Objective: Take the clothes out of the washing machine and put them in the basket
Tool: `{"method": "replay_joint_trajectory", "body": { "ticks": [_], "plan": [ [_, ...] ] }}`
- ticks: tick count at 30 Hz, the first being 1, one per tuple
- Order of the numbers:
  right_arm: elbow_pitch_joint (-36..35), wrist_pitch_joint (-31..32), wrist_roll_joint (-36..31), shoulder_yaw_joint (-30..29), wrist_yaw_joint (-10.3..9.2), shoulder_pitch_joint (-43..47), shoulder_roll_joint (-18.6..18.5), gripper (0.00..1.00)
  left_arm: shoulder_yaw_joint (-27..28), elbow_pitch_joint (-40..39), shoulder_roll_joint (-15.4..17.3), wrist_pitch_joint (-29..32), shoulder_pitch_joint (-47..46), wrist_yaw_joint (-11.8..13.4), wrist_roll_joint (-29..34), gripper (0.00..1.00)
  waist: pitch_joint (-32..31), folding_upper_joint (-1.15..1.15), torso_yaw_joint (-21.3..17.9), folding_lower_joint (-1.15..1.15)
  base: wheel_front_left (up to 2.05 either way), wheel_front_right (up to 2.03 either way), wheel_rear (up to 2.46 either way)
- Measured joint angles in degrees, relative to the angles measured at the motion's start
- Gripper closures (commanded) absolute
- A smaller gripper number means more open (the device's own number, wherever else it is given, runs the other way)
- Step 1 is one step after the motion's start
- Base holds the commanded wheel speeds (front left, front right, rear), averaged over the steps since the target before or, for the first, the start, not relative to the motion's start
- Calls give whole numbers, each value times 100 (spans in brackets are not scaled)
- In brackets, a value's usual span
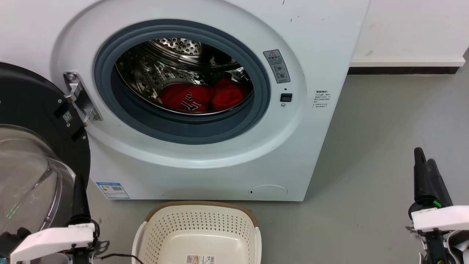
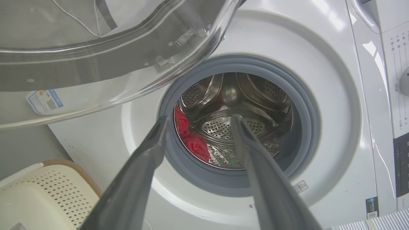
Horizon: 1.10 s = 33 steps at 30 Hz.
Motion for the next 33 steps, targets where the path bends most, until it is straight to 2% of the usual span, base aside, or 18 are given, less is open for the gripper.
{"method": "replay_joint_trajectory", "body": {
  "ticks": [6,14,21,30,33],
  "plan": [
    [-410,-104,-723,113,0,-18,-1,0,-35,-568,0,-116,1,237,542,0,46,0,-7,0,0,0,0],
    [-777,-256,-1671,354,0,-18,-2,0,-350,-1280,3,-268,63,624,1677,0,87,0,-26,0,0,0,0],
    [-955,-376,-2390,563,0,-13,-5,0,-832,-1649,2,-375,207,643,2563,0,107,0,-39,0,0,0,0],
    [-1100,-526,-3262,722,0,57,-9,0,-1255,-1727,16,-522,336,592,3630,0,110,0,-59,0,0,0,0],
    [-1123,-563,-3510,735,0,74,-11,0,-1522,-1699,133,-569,349,800,4085,0,120,0,-66,0,0,0,0]
  ]
}}
